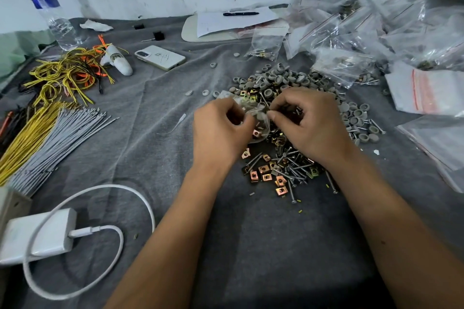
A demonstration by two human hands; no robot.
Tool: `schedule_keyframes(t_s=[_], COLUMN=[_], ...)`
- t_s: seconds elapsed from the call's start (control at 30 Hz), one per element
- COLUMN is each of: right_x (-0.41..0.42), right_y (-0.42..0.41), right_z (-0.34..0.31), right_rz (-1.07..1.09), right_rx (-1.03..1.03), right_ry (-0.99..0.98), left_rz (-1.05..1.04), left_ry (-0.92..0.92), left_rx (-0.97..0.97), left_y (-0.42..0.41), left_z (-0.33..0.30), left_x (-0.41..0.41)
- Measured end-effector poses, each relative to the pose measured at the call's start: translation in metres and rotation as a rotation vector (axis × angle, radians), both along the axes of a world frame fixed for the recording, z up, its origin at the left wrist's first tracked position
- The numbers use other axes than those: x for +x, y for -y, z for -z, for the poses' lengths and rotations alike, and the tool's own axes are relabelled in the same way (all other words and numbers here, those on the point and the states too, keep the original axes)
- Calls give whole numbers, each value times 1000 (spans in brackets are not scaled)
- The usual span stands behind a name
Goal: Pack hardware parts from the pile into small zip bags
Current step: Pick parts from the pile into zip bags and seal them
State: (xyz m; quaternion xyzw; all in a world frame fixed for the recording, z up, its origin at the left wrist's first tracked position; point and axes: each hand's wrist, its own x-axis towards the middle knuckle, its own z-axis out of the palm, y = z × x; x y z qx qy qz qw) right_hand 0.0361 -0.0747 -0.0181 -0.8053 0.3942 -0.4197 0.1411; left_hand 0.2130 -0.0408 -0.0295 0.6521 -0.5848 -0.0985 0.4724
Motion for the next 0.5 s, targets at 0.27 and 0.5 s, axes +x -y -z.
schedule_keyframes(t_s=[0.27, 0.5], right_x=[12, -12], right_y=[0, 3], right_z=[-1, -7], right_rz=[-43, -162], right_rx=[-57, 98], right_ry=[-64, -218], left_rz=[-1, -123], left_ry=[-154, -227], left_rx=[-8, -95], left_y=[1, 4], left_z=[-3, -3], left_x=[0, 3])
